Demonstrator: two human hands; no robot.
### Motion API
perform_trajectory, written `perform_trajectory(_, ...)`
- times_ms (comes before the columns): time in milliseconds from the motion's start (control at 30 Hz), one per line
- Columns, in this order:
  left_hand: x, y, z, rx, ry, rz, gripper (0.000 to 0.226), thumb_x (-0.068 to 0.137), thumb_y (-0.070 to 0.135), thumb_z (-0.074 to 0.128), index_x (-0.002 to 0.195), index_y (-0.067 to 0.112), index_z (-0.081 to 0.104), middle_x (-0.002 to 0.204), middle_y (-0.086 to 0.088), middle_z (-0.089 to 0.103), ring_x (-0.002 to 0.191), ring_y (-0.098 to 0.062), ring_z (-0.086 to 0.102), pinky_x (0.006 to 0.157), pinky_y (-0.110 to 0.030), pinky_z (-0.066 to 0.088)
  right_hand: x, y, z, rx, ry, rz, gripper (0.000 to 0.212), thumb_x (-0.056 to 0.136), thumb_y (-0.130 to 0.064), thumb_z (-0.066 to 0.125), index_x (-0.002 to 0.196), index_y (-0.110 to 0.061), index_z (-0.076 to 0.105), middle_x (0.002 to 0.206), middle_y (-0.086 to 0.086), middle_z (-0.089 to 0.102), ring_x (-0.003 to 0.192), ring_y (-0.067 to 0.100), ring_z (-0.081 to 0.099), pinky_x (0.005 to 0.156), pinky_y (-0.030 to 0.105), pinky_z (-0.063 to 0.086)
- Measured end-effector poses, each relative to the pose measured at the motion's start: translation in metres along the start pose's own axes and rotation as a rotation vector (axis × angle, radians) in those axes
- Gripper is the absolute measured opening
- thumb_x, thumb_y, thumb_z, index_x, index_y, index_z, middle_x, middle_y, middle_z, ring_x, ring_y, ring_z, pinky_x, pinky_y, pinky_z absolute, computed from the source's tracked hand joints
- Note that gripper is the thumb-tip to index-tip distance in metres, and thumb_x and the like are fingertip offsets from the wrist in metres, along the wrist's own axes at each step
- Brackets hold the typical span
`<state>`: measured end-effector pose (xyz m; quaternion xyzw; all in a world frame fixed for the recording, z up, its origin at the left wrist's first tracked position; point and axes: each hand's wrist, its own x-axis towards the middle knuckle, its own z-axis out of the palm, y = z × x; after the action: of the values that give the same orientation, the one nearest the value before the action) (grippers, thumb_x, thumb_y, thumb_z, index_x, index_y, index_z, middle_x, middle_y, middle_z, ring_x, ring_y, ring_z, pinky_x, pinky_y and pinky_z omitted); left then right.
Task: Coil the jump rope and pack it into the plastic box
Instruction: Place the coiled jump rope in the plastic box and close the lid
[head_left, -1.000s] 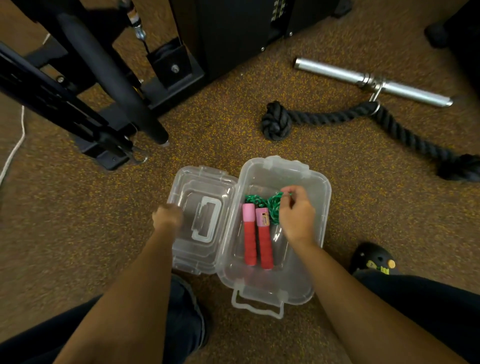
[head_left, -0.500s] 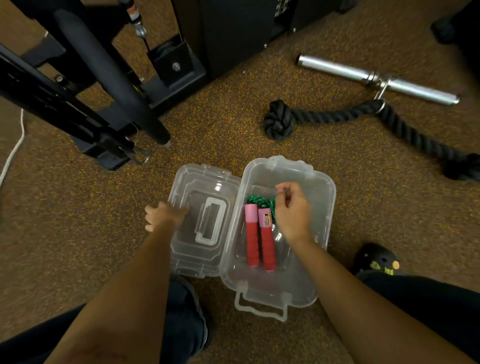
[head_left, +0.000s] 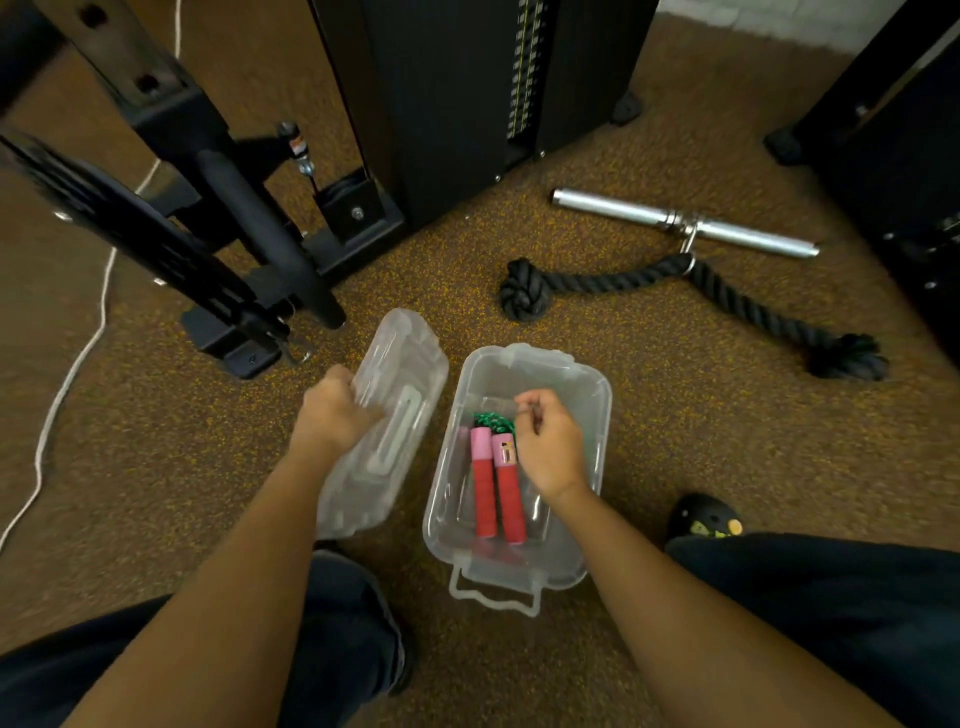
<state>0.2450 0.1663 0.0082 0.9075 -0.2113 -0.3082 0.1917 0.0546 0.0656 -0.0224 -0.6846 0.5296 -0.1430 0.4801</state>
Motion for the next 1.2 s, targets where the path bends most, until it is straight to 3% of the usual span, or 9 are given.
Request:
perform_trajectory(133,-0.025,0.041,-0.034,0.008,0.066,0.127,0.033,0.076,0.022,0.071,0.087,0.012,0.042,0.091,-0.009,0.053,0.083,-0.024,0.050,0.067,-0.031,0.039,-0.016,-0.005,-0.018,0.020,-0.079,0.040,0.015,0.093,-0.018,0.048,0.105,-0.011,0.054,0.073,-0.006,0.052,0.062,0.009,0.049,0.064,0.027,0.038)
perform_trajectory(233,-0.043,0.070,-0.056,-0.063,0.143,0.220,0.036,0.076,0.027,0.071,0.078,0.015,0.037,0.076,0.000,0.047,0.069,-0.019,0.048,0.053,-0.030,0.034,-0.025,-0.012,-0.034,0.115,-0.173,0.130,0.022,0.093,-0.030,0.050,0.109,-0.015,0.049,0.090,-0.001,0.053,0.080,0.013,0.052,0.067,0.025,0.040)
perform_trajectory(400,-0.060,0.106,-0.064,-0.559,0.065,0.220,0.039,0.076,0.023,0.073,0.072,0.022,0.035,0.080,-0.002,0.058,0.071,-0.018,0.059,0.062,-0.034,0.044,-0.033,-0.013,-0.051,0.248,-0.272,0.240,0.048,0.091,-0.045,0.048,0.129,-0.016,0.040,0.116,0.001,0.050,0.102,0.013,0.048,0.085,0.026,0.036)
perform_trajectory(533,-0.061,0.117,-0.043,-0.795,-0.061,0.153,0.029,0.074,0.021,0.074,0.079,0.022,0.046,0.086,-0.003,0.065,0.082,-0.020,0.065,0.070,-0.037,0.051,-0.037,0.000,-0.055,0.458,-0.122,0.290,0.038,0.090,-0.044,0.049,0.119,-0.021,0.043,0.118,0.003,0.056,0.109,0.021,0.056,0.097,0.040,0.046)
perform_trajectory(633,-0.056,0.111,-0.021,-0.856,-0.122,0.101,0.026,0.080,0.019,0.069,0.099,0.023,0.051,0.094,-0.002,0.066,0.077,-0.015,0.067,0.062,-0.034,0.052,-0.041,0.017,-0.062,0.271,0.047,0.307,0.034,0.090,-0.042,0.049,0.108,-0.013,0.049,0.107,0.006,0.059,0.098,0.023,0.059,0.087,0.038,0.051)
perform_trajectory(700,-0.053,0.101,-0.001,-0.828,-0.125,0.054,0.031,0.085,0.022,0.063,0.114,0.024,0.051,0.101,0.000,0.065,0.083,-0.015,0.066,0.070,-0.037,0.053,-0.046,0.030,-0.063,0.205,0.086,0.324,0.031,0.089,-0.041,0.051,0.098,-0.012,0.050,0.101,0.010,0.061,0.092,0.024,0.061,0.084,0.040,0.053)
perform_trajectory(867,-0.046,0.062,0.054,-0.632,-0.121,0.043,0.038,0.093,0.030,0.049,0.130,0.022,0.046,0.116,0.000,0.056,0.102,-0.020,0.056,0.086,-0.036,0.047,-0.064,0.057,-0.057,-0.022,0.112,0.323,0.026,0.092,-0.034,0.049,0.087,-0.009,0.049,0.090,0.012,0.059,0.075,0.018,0.054,0.058,0.024,0.041)
perform_trajectory(1033,-0.020,0.021,0.096,-0.287,-0.259,-0.014,0.052,0.090,0.045,0.044,0.139,0.026,0.035,0.142,-0.015,0.041,0.131,-0.036,0.038,0.106,-0.053,0.035,-0.085,0.087,-0.045,-0.280,0.074,0.386,0.036,0.094,-0.038,0.043,0.097,-0.004,0.053,0.099,0.016,0.059,0.088,0.030,0.060,0.076,0.042,0.052)
perform_trajectory(1200,-0.012,0.016,0.105,-0.153,-0.345,-0.013,0.062,0.094,0.042,0.040,0.146,0.014,0.021,0.145,-0.016,0.039,0.130,-0.035,0.039,0.107,-0.044,0.033,-0.094,0.093,-0.038,-0.305,-0.013,0.419,0.035,0.093,-0.037,0.042,0.101,-0.003,0.047,0.101,0.019,0.059,0.089,0.033,0.060,0.077,0.044,0.052)
